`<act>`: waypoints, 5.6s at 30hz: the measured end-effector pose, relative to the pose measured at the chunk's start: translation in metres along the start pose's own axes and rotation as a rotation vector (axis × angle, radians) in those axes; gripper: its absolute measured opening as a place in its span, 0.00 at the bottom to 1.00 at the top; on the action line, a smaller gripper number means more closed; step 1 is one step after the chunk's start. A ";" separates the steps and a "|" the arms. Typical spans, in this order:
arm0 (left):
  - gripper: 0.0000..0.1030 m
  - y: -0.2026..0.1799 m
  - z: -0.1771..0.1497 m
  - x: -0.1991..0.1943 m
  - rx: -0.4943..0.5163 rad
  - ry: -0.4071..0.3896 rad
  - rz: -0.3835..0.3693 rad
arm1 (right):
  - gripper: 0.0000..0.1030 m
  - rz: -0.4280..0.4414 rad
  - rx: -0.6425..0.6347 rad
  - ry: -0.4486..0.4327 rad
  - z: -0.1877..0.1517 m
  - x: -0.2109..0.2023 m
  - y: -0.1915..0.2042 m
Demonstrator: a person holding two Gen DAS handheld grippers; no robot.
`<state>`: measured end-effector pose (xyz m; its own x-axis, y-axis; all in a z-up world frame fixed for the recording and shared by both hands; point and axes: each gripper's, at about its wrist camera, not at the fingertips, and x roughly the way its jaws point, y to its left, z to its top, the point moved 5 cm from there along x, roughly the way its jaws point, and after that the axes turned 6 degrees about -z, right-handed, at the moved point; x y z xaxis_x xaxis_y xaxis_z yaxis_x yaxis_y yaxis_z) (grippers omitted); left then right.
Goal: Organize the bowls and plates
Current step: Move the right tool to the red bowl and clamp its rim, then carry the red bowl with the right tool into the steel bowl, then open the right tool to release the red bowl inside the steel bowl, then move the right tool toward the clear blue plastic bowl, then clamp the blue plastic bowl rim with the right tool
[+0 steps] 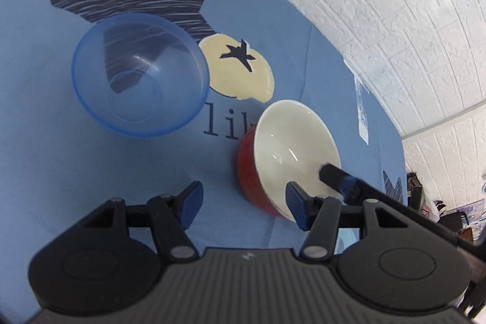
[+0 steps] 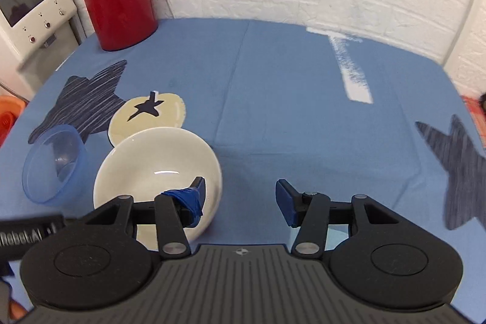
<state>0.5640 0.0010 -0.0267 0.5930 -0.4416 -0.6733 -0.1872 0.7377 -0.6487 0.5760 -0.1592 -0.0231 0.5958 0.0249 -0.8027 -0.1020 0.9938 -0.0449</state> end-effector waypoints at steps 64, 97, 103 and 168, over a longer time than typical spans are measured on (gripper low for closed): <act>0.33 -0.021 -0.265 -0.134 0.434 0.356 -0.076 | 0.23 0.140 0.121 0.015 -0.276 -0.187 -0.035; 0.58 -0.037 -0.257 -0.215 0.732 -0.064 -0.062 | 0.28 0.130 0.486 -0.337 -0.313 -0.250 -0.037; 0.61 -0.032 -0.257 -0.220 0.740 -0.161 -0.011 | 0.29 0.091 0.665 -0.368 -0.338 -0.246 -0.048; 0.63 0.083 0.036 -0.162 0.424 -0.095 0.152 | 0.37 0.172 0.083 -0.086 -0.088 -0.112 0.065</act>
<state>0.4805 0.1515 0.0411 0.6562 -0.2783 -0.7014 0.0481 0.9431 -0.3291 0.4322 -0.1068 0.0114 0.6417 0.2007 -0.7402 -0.1445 0.9795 0.1403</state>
